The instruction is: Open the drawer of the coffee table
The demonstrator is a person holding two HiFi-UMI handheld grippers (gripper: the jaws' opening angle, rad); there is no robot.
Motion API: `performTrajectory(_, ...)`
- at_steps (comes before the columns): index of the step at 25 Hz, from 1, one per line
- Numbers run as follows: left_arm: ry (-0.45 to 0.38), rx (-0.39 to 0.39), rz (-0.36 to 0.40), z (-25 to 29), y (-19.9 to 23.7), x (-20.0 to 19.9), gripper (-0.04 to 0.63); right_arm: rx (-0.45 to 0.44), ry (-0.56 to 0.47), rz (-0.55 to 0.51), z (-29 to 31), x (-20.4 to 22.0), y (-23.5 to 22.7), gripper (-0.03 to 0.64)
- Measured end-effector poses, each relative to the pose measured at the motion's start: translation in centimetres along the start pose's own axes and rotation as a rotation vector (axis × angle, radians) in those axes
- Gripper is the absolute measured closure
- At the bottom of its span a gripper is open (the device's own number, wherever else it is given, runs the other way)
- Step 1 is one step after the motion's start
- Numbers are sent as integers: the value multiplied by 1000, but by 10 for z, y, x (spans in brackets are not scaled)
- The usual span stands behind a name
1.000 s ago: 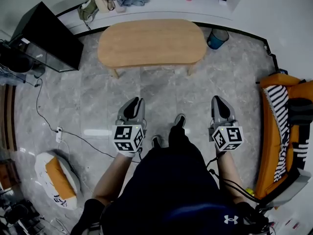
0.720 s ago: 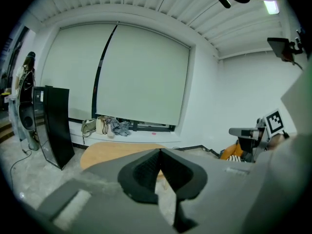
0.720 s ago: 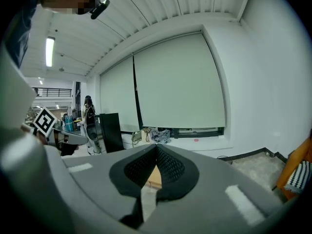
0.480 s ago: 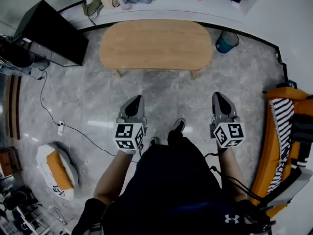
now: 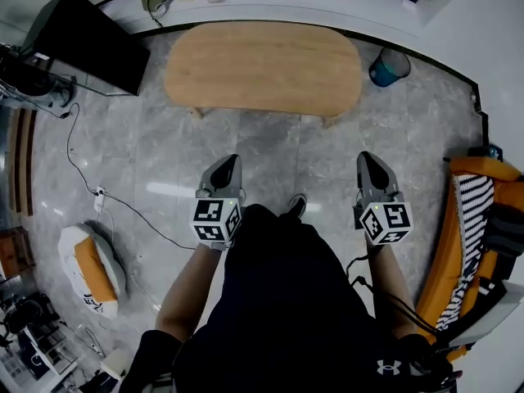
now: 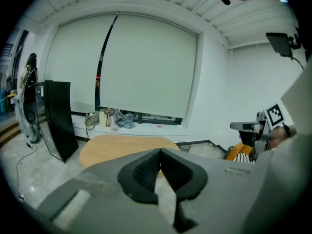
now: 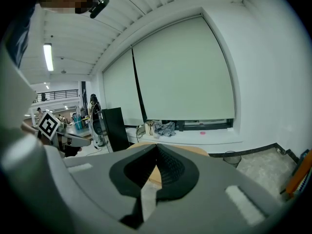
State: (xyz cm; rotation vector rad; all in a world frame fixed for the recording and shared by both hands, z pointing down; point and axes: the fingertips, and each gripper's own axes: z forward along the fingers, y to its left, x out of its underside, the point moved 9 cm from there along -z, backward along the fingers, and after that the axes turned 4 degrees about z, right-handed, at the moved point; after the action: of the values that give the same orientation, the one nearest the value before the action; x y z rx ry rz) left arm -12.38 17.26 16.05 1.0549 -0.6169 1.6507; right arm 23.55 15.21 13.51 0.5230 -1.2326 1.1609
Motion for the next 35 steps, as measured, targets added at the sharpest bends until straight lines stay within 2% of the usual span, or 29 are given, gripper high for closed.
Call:
performTrajectory(6,79,36,-74,45,35,24,578,35,69,16,31,9,-18,614)
performTrajectory(13,159,100,-68,115,80,52,546,71,126,33,83,15,-34,614)
performTrajectory(19,235,172,-64,166,110,93,545,88,195,9,123,34,-46,614)
performTrajectory(23,290,207,-64,199,125,122,532,146,219,-10,142,56,-72,614)
performTrajectory(27,336,215,-52,234,135,152,515,185,258,8,160,96,-111,614)
performTrajectory(29,363,202,-78,254,142,172,503,196,281,38,173,123,-132,614)
performTrajectory(33,413,165,-223,290,151,216,452,191,331,80,202,182,-174,614)
performTrajectory(35,427,166,-265,303,149,235,438,176,349,73,215,208,-191,612)
